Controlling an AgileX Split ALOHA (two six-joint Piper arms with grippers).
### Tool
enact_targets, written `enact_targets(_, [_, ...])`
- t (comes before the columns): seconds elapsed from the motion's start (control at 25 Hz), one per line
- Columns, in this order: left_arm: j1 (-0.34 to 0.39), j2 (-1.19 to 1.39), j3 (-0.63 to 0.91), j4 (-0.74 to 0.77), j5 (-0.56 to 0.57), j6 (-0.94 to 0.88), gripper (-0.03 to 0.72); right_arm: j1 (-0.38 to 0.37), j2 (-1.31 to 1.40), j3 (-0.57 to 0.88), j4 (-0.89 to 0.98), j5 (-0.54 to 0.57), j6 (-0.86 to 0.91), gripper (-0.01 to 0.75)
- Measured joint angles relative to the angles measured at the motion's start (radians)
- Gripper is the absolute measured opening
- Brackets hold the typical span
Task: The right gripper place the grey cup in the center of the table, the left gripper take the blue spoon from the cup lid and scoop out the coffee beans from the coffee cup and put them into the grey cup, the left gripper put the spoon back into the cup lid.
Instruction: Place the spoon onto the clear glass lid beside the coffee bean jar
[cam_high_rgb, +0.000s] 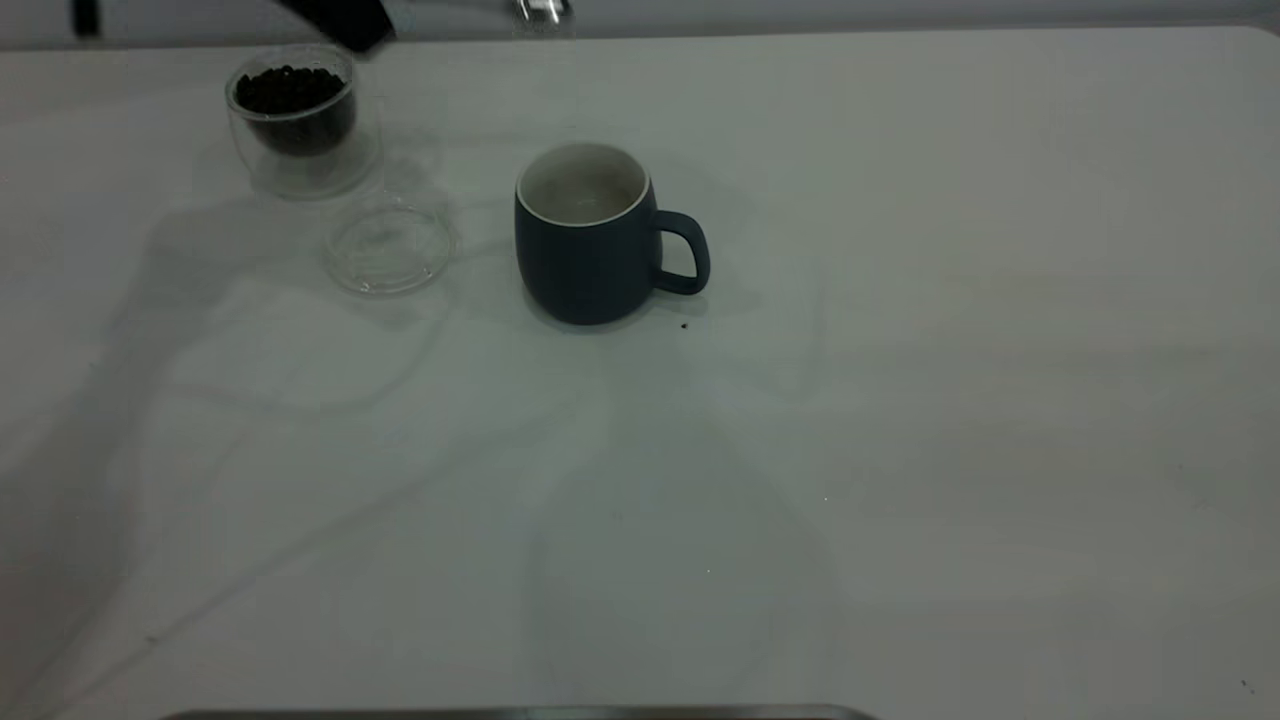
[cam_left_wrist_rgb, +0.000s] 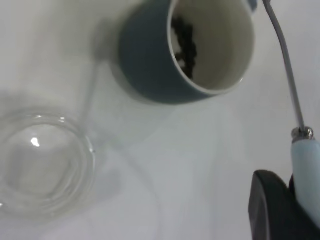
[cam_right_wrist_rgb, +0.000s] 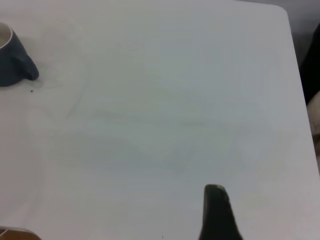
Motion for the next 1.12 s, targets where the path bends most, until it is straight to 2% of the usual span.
enact_targets(0.16, [0.123, -0.043, 0.000, -0.121, 0.000, -0.035, 0.090, 0.000, 0.000, 0.000, 0.000, 0.000, 0.000, 0.460])
enact_targets(0.32, [0.247, -0.045, 0.037, -0.140, 0.000, -0.090, 0.090, 0.000, 0.000, 0.000, 0.000, 0.000, 0.000, 0.460])
enact_targets(0.44, [0.295, -0.045, 0.126, -0.142, 0.000, -0.095, 0.090, 0.000, 0.000, 0.000, 0.000, 0.000, 0.000, 0.460])
enact_targets(0.72, [0.308, -0.020, 0.388, -0.177, 0.000, 0.111, 0.090, 0.000, 0.000, 0.000, 0.000, 0.000, 0.000, 0.460])
enact_targets(0.92, [0.308, 0.079, 0.414, -0.289, -0.007, 0.134, 0.090, 0.000, 0.000, 0.000, 0.000, 0.000, 0.000, 0.460])
enact_targets(1.12, [0.308, 0.141, 0.415, -0.313, -0.040, 0.121, 0.090, 0.000, 0.000, 0.000, 0.000, 0.000, 0.000, 0.460])
